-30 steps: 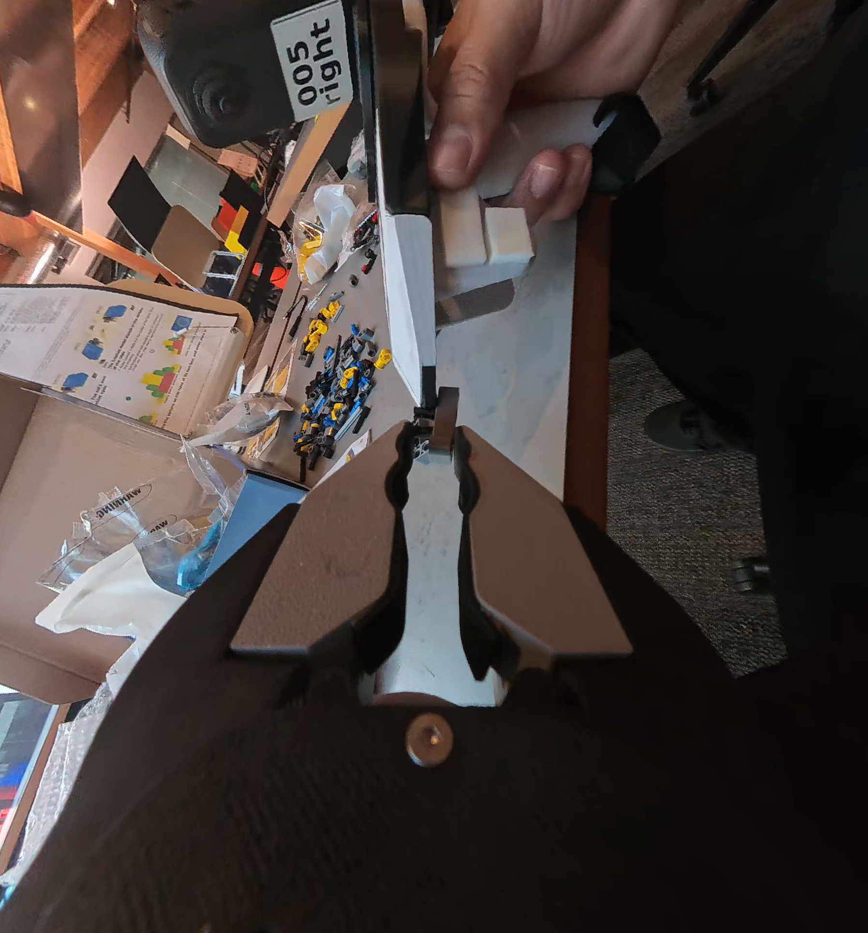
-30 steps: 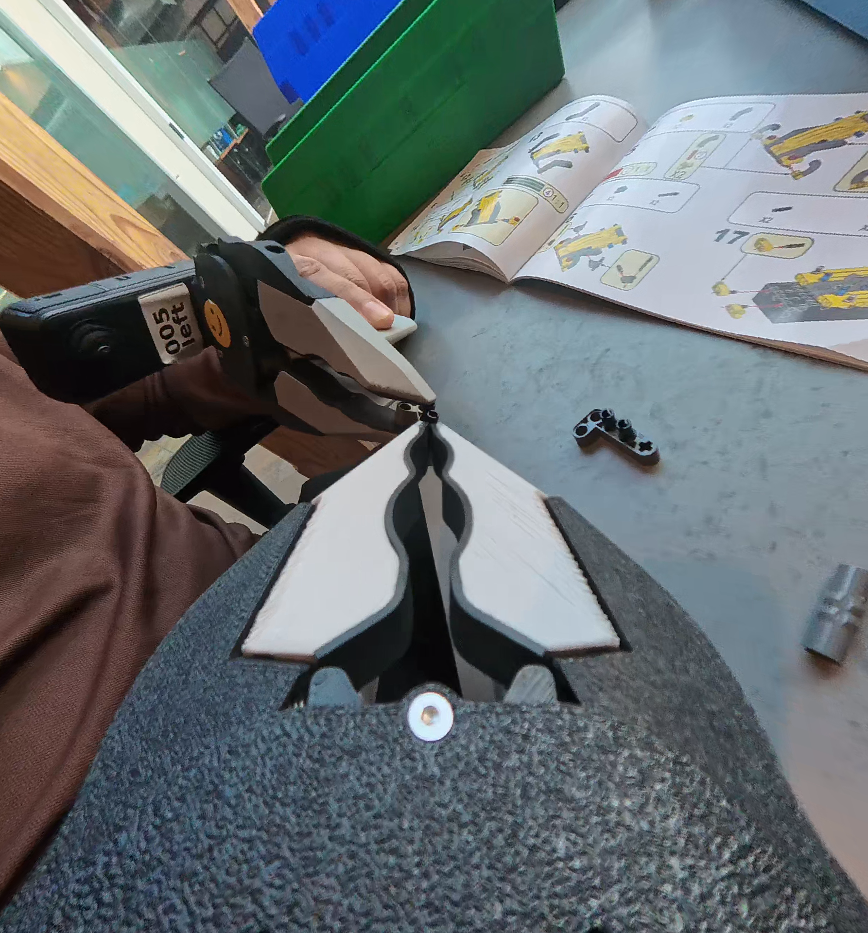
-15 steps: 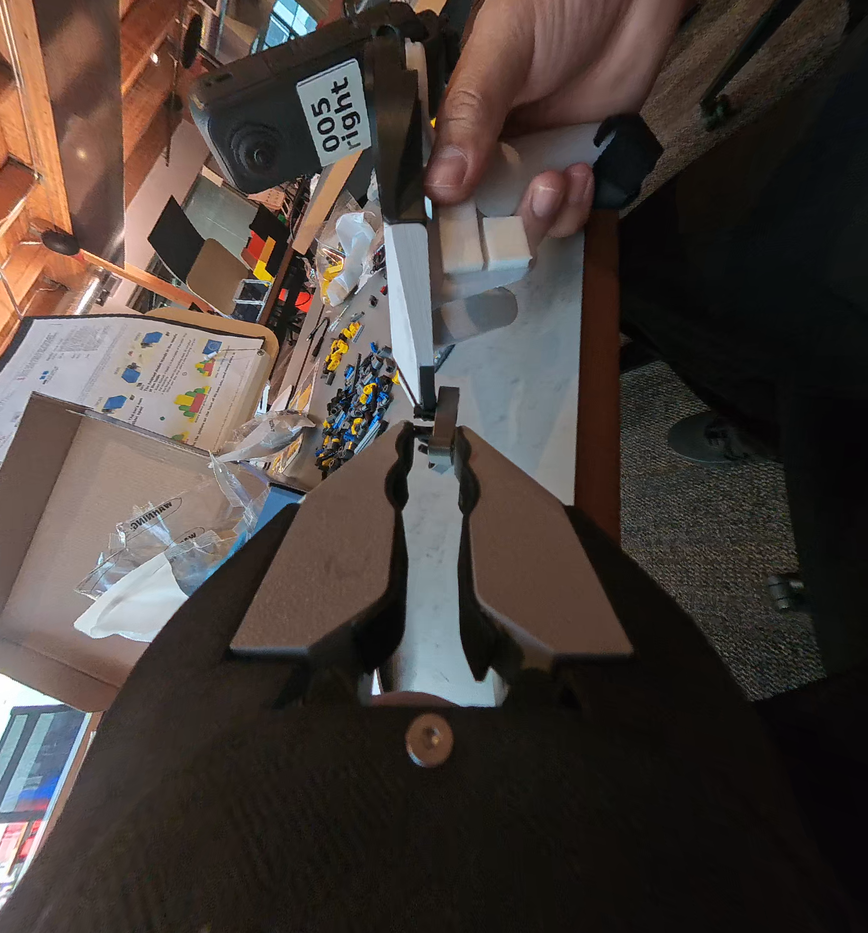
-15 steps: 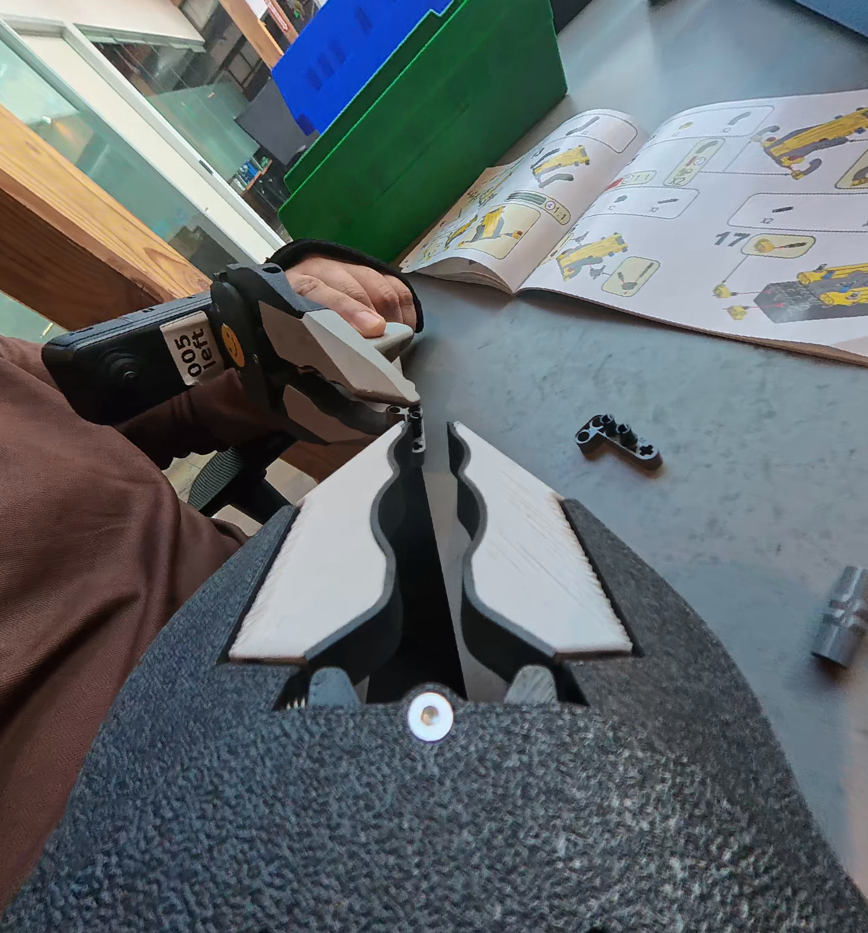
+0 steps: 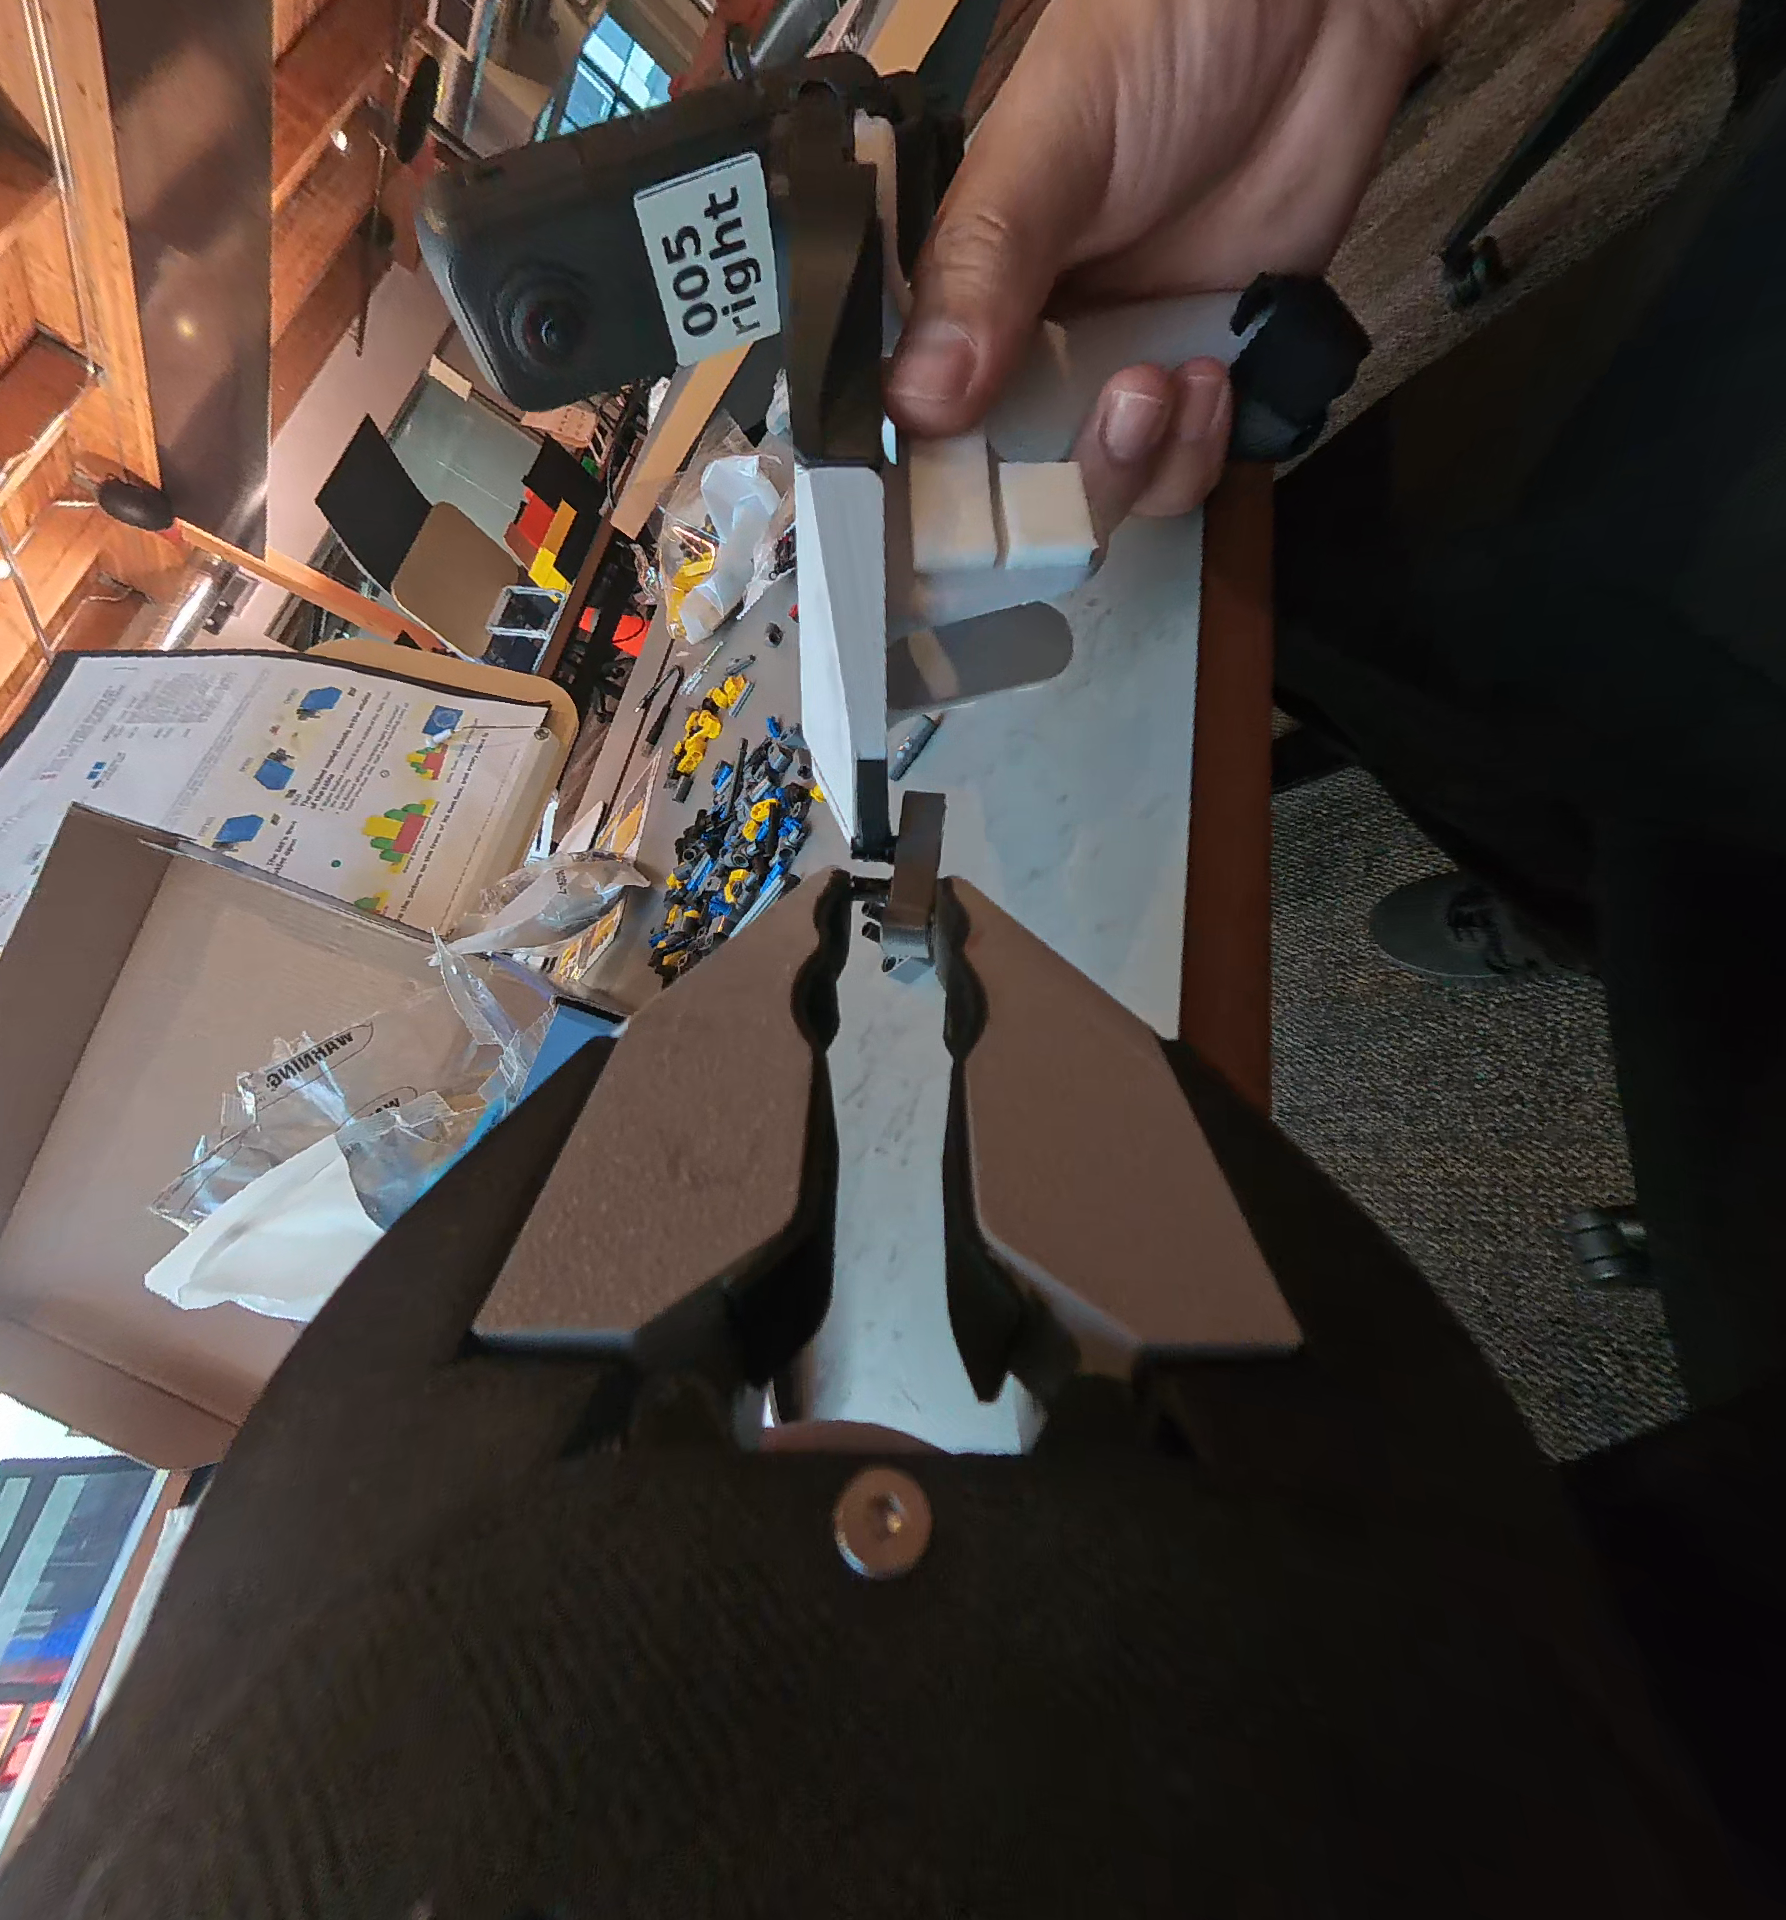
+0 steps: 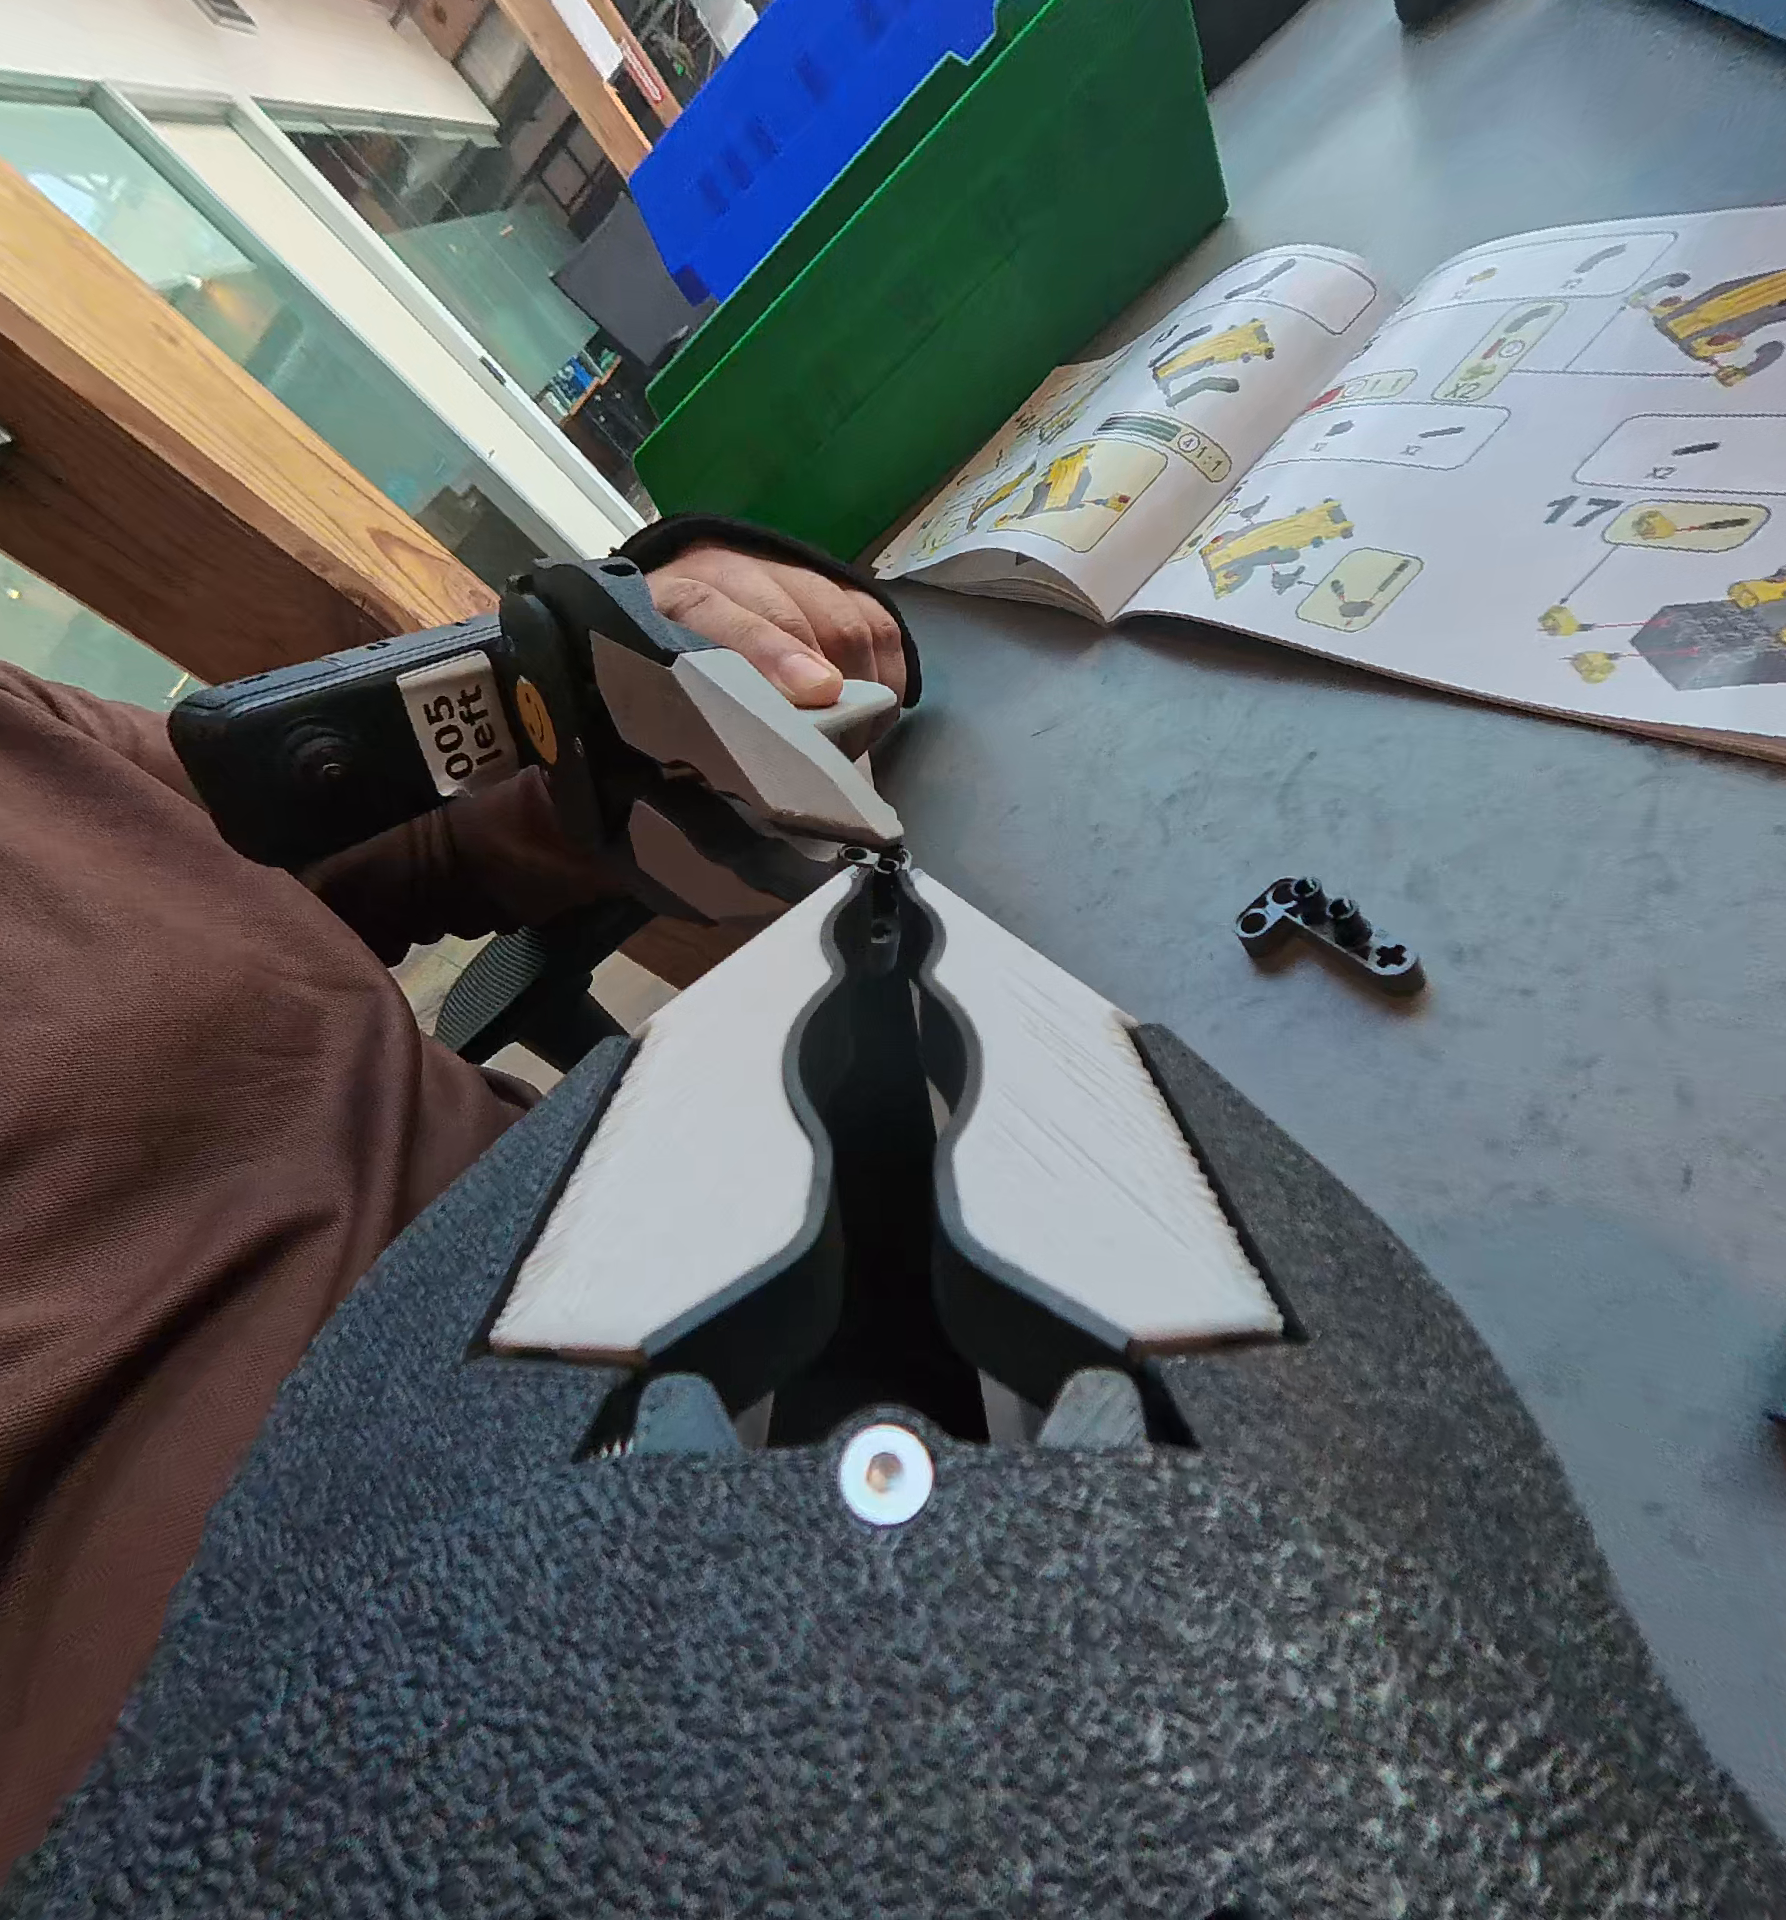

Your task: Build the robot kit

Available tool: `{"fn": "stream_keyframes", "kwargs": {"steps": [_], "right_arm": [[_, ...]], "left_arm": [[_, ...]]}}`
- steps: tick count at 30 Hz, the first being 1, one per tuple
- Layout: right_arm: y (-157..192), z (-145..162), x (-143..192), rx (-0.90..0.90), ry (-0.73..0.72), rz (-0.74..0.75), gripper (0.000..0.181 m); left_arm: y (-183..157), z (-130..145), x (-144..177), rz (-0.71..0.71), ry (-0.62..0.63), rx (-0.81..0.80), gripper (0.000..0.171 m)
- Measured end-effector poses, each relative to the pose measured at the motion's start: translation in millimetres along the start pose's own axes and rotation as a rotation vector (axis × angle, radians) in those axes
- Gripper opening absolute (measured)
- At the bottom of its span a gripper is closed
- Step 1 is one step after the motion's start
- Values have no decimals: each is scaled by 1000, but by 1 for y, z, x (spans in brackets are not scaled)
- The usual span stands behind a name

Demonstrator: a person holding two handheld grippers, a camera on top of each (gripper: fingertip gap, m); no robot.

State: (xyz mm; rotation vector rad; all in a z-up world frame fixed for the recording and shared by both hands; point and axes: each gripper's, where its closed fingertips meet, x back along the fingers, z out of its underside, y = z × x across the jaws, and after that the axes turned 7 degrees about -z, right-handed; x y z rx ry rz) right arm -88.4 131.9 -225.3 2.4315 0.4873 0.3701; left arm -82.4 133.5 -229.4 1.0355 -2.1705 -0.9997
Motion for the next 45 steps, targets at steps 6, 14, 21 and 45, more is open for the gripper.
{"fn": "stream_keyframes", "kwargs": {"steps": [6,14,21,45], "right_arm": [[1,-1,0,2,-5,-9,4],[5,-5,1,48,-14,-2,3],[22,-9,-3,198,1,-16,2],[-10,-25,2,91,-160,148,0]], "left_arm": [[2,-1,-1,-9,1,9,13],[9,-6,1,61,11,277,21],[-1,-15,10,454,42,907,15],[8,9,-12,204,188,850,14]]}}
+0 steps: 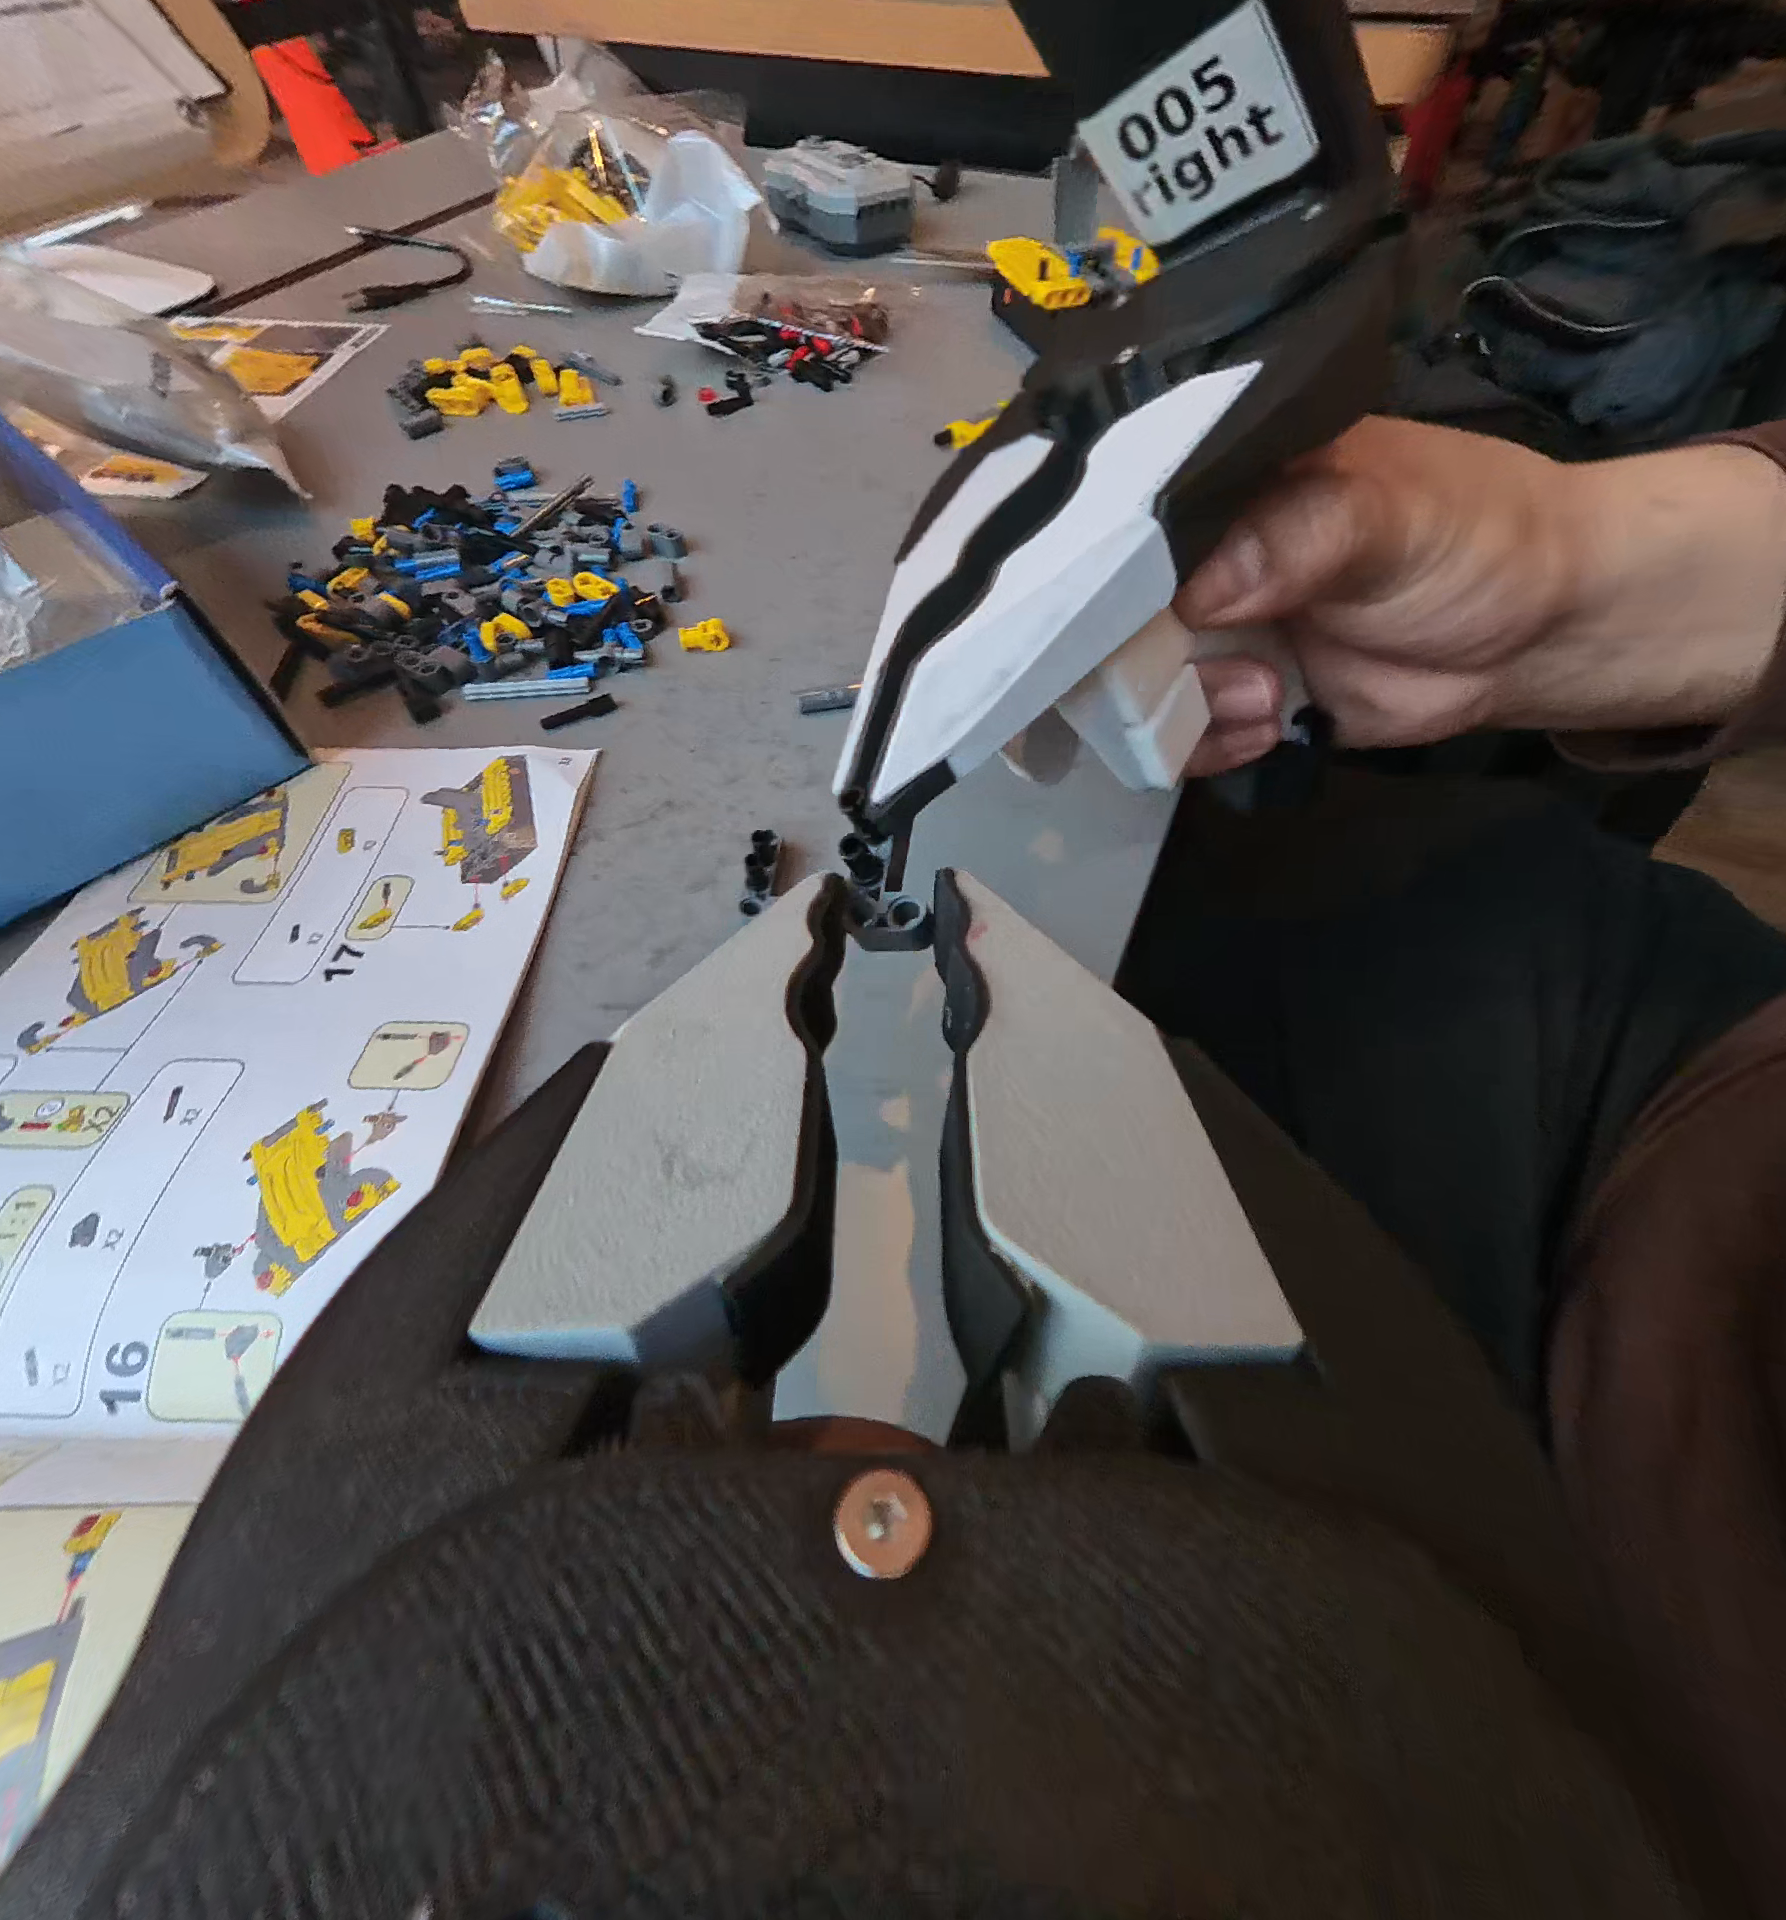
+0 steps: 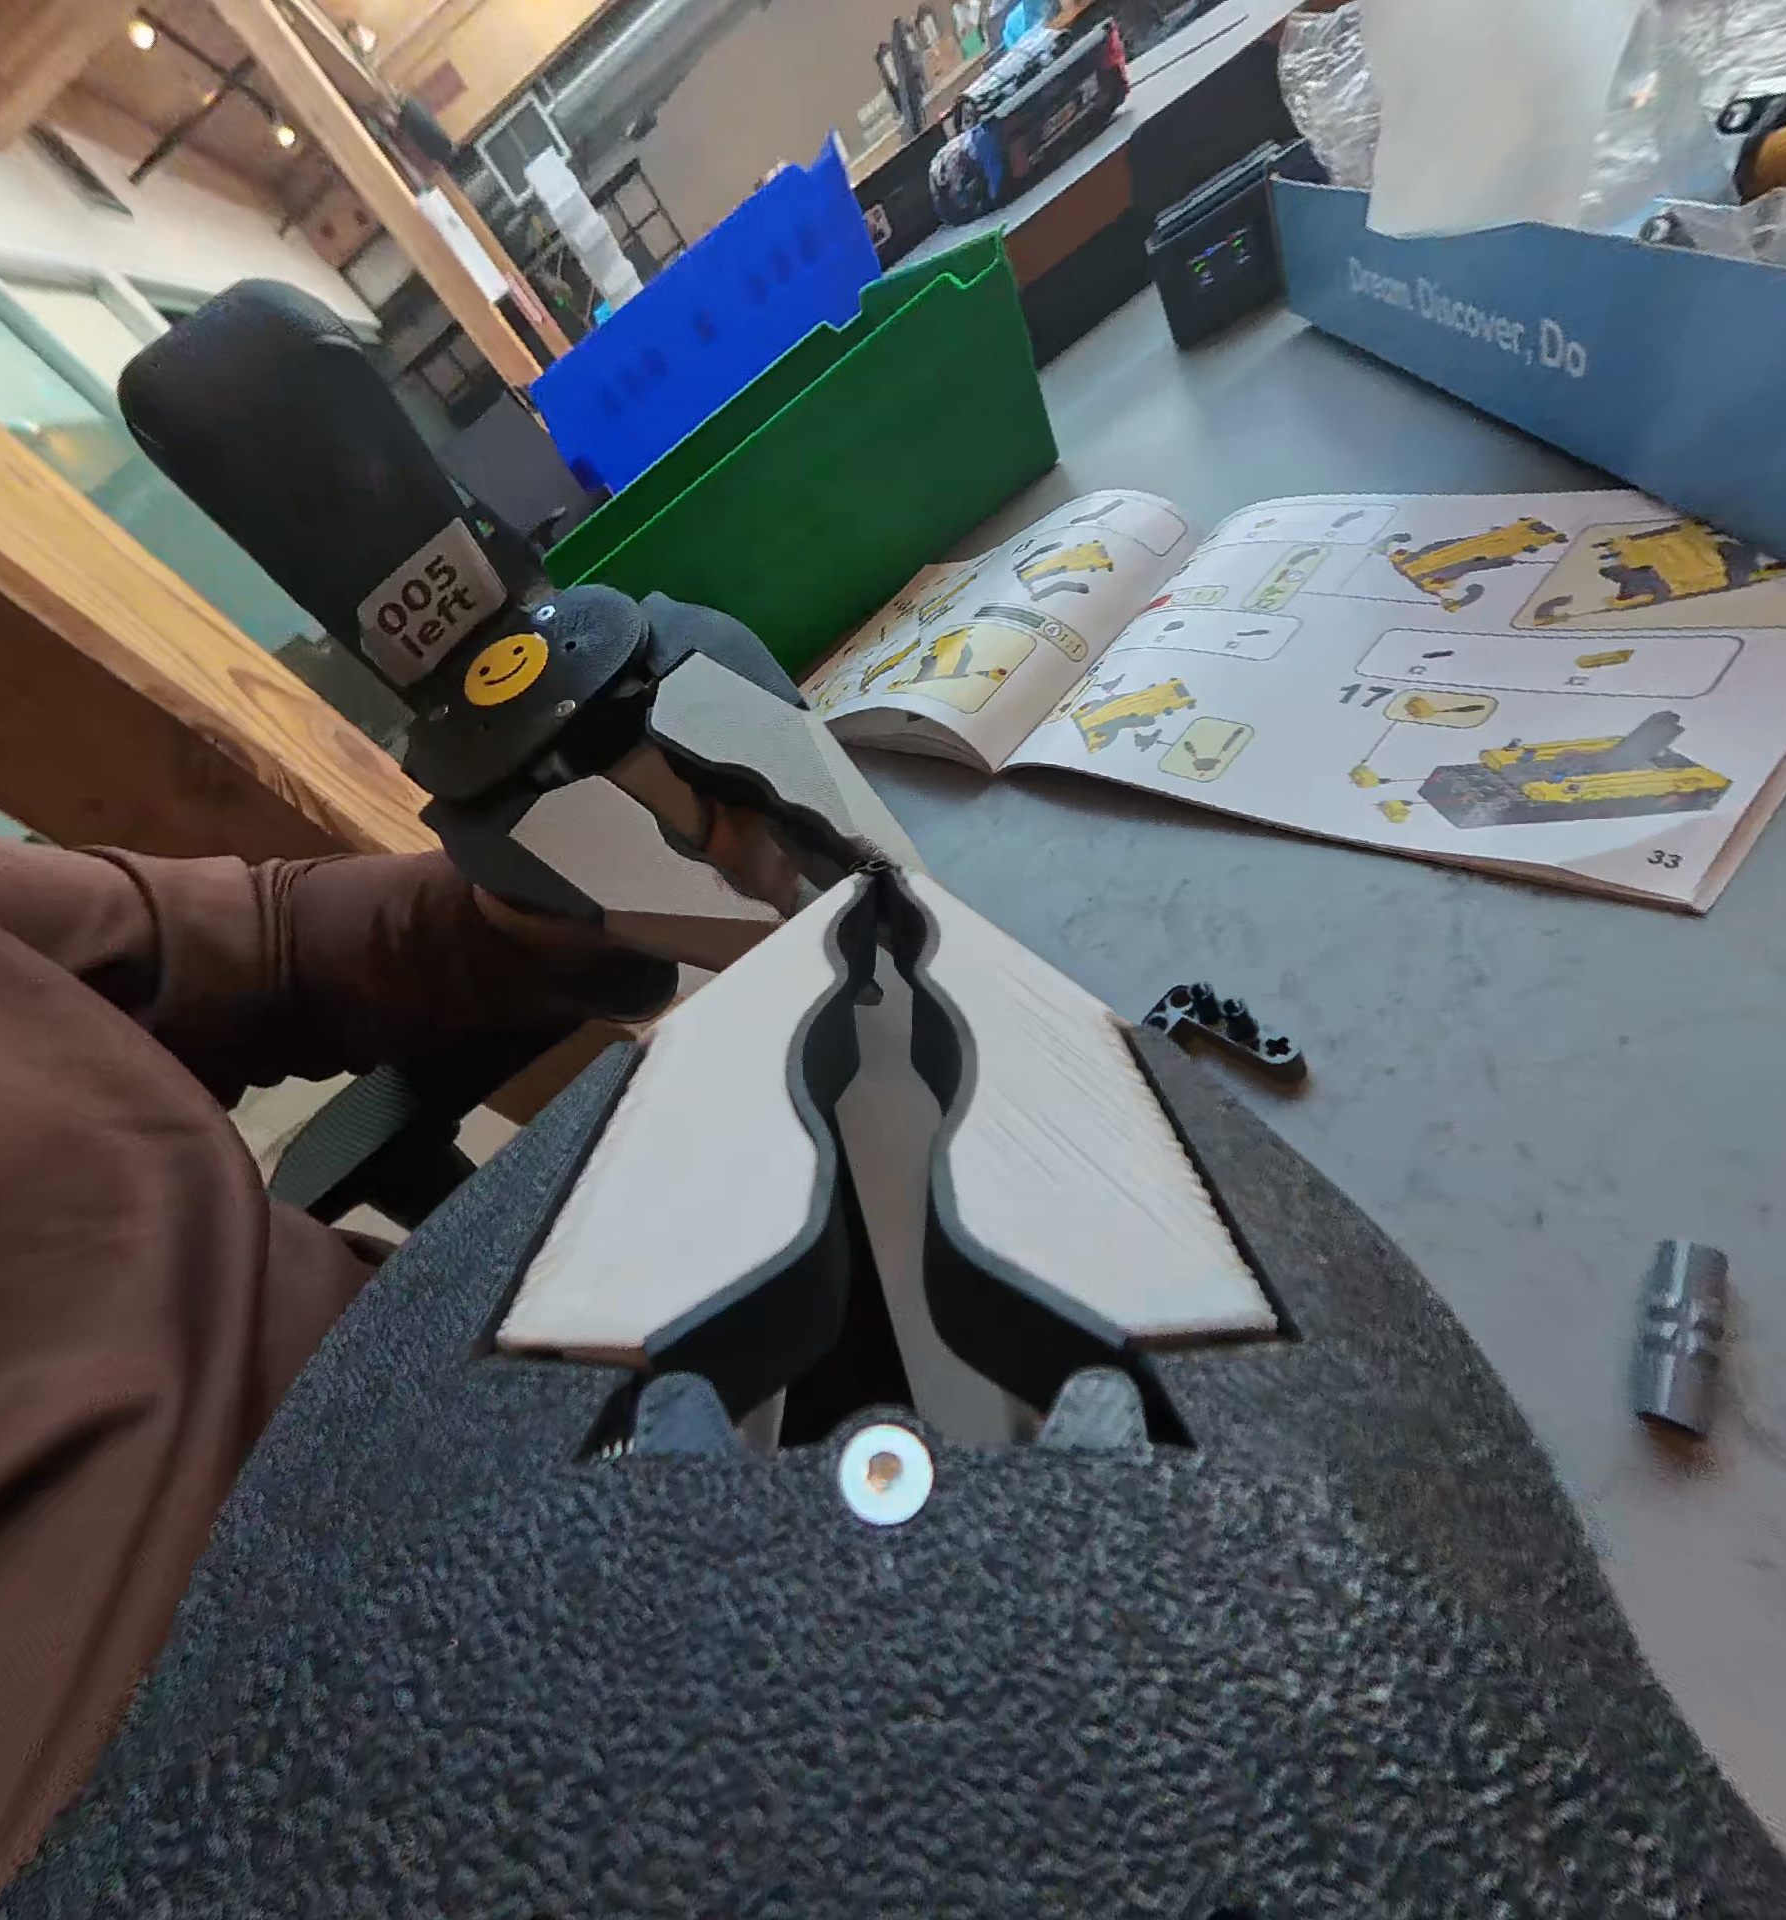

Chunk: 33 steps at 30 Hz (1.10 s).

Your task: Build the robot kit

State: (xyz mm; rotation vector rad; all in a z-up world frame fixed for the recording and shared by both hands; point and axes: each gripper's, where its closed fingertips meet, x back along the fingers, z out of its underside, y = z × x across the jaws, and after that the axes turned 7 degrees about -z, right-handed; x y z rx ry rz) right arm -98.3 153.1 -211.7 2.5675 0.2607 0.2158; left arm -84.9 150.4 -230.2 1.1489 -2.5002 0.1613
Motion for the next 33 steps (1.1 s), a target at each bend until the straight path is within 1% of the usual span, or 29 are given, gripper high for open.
{"fn": "stream_keyframes", "kwargs": {"steps": [2,5,6,7,8,10,13,14,15,17,19,23,33], "right_arm": [[-2,-4,-1,-31,-36,8,0],[2,-13,-1,-101,-123,-40,0],[0,-22,4,-136,-192,-53,0],[-2,-28,9,-179,-239,-71,0],[-5,-31,13,-206,-256,-80,0],[-10,-24,12,-189,-189,-46,0],[-11,-12,11,-83,-67,7,0],[-11,-10,12,-54,-34,14,12],[-12,-7,13,-30,5,16,17],[-8,2,12,-4,77,-5,18],[-2,8,10,23,115,-35,21],[-2,13,5,82,155,-5,10],[5,8,4,58,118,-70,7]], "left_arm": [[5,-1,0,-2,-1,45,15],[5,-9,4,96,-42,255,14],[4,-7,4,127,-31,301,14],[0,-3,1,136,-9,305,14],[-4,-3,0,133,-10,279,14],[-11,-4,-3,123,-6,238,14],[-12,1,-7,114,23,221,14],[-11,0,-7,112,22,223,14],[-10,0,-6,110,22,227,14],[-8,-1,-4,110,13,237,14],[-5,-1,-3,106,8,246,14],[-6,-1,-3,115,9,248,14],[-8,1,-4,116,22,226,14]]}}
